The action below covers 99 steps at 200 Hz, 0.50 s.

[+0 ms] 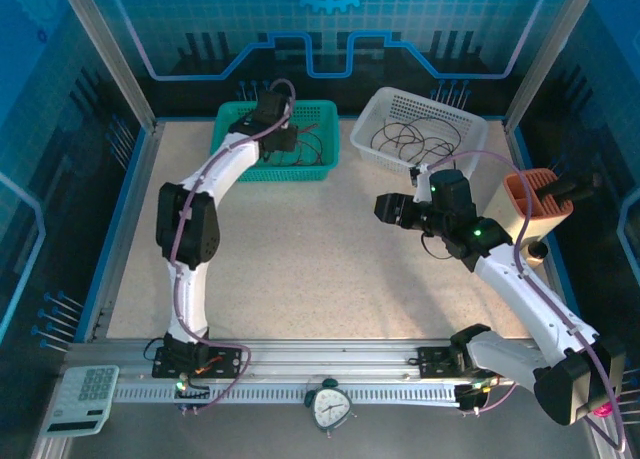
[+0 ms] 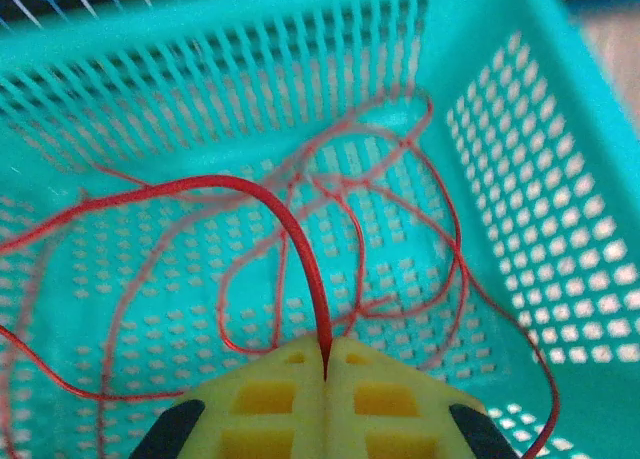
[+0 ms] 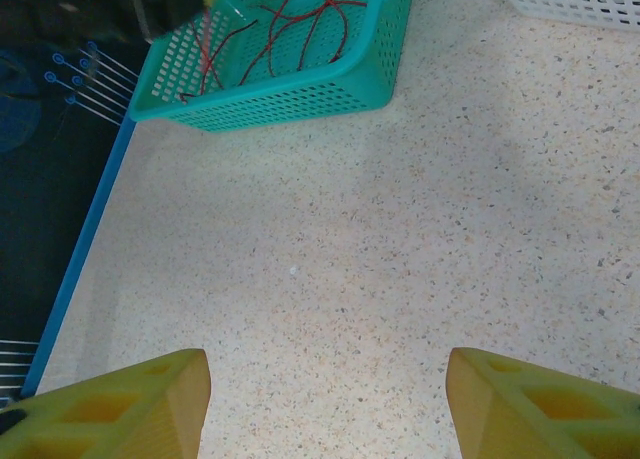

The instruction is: Untangle the cables

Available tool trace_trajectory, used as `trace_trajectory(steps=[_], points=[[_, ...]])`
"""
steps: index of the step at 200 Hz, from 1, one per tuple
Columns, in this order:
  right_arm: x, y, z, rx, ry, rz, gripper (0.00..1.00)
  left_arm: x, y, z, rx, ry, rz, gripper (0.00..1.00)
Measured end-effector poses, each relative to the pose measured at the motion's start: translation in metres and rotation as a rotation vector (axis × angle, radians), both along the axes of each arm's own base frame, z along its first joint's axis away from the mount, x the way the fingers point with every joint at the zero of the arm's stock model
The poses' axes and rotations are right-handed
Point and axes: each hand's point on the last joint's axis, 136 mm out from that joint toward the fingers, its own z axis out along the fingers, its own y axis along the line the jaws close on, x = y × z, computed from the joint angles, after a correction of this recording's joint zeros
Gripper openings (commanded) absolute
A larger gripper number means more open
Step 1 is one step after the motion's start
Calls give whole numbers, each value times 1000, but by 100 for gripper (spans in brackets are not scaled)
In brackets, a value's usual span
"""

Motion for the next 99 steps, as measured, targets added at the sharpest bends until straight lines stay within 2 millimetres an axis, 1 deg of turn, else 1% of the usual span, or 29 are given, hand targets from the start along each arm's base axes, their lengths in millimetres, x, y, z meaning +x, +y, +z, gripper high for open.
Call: trace_trajectory(steps=[12,26,31,44,72,89,99], points=[[0,0,2,1,-4,0,65,-6,-6,-27,18,67,-10,5],[1,0,4,3,-7,0,65,-13,-11,-51,37,131,-23,9],[1,0,5,3,-9,0,65,-14,-13,-58,42,150,-25,11],[1,1,6,4,-13,0,65,-14,-15,-67,46,180,-28,16],[0,1,7,1,-15,0,65,-14,-16,-74,54,223,-29,37],[-1,0,7,-1,-15,-3,65,-13,-17,-70,48,228,-25,49],[-1,-1,9,-2,-19,-6,65,-12,-17,-63,51,222,-30,55]])
